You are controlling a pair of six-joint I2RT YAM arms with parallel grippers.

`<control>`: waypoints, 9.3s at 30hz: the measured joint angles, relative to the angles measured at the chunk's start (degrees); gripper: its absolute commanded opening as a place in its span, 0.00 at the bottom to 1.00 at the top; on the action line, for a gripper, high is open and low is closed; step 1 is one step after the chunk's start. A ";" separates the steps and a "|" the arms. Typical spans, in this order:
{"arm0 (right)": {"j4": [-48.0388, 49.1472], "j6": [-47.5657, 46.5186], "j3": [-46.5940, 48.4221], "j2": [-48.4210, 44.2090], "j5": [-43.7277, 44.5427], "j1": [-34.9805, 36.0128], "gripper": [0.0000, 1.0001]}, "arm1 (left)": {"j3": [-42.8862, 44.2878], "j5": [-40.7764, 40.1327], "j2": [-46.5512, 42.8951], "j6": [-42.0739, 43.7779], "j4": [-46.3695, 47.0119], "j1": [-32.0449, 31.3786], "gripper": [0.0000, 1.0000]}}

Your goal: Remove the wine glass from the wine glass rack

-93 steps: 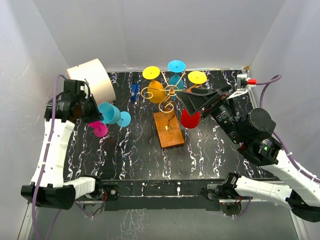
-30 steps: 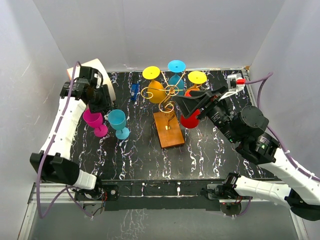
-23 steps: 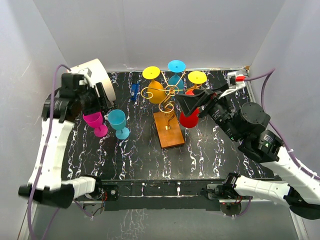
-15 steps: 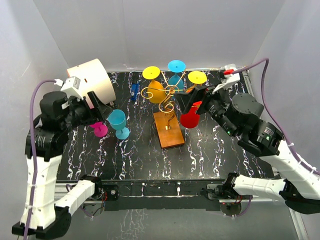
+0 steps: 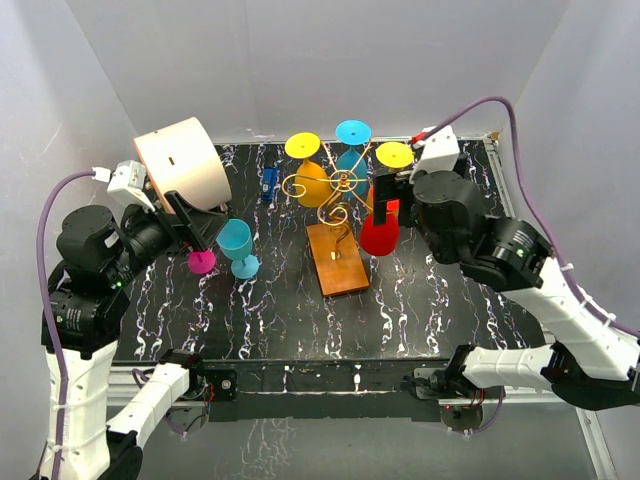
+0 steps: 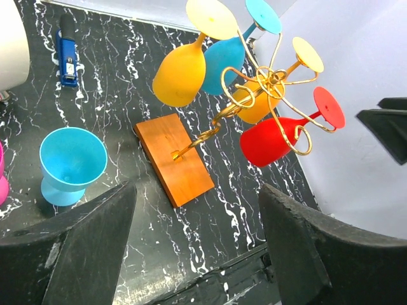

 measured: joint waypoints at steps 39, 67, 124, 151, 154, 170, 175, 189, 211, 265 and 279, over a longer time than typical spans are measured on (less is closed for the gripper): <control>-2.32 8.90 -1.75 11.37 4.94 -7.23 0.97 | 1.38 2.32 0.50 -1.97 0.94 0.00 0.84; 0.26 6.91 -3.50 6.36 -3.98 -7.65 0.62 | 1.31 2.71 0.20 -2.40 0.85 0.00 0.84; -1.79 2.45 -3.52 -2.91 -0.94 -7.78 0.62 | 0.15 4.31 0.00 -3.56 1.92 0.00 0.86; 52.48 40.81 -30.53 -19.08 -45.55 -7.87 0.60 | -26.12 32.59 -10.10 -33.59 56.04 0.00 0.92; 58.25 44.24 -30.53 -17.40 -44.19 -7.87 0.60 | -26.05 32.89 -10.34 -34.12 56.81 0.00 0.90; 72.39 54.51 -30.08 -5.09 -49.40 -7.87 0.59 | -26.12 32.68 -10.08 -38.32 59.43 0.00 0.35; 75.60 55.39 -31.21 -5.22 -50.38 -7.87 0.61 | -26.12 31.76 -10.08 -38.75 58.64 0.00 0.08; 73.42 49.13 -33.48 -9.40 -48.22 -7.87 0.98 | -24.46 27.54 -9.55 -36.89 52.02 0.00 0.00; 52.13 20.63 -28.04 -26.58 -18.56 -7.87 0.98 | 20.09 -25.75 3.58 -8.39 -10.29 -0.07 0.00; 40.02 15.85 -24.85 -26.64 -20.00 -7.87 0.98 | -1.22 -29.75 35.85 -5.22 -12.66 35.30 0.00; 40.04 15.65 -25.94 -27.69 -19.21 -7.87 0.98 | -1.25 -25.79 39.93 -9.33 -12.70 37.22 0.00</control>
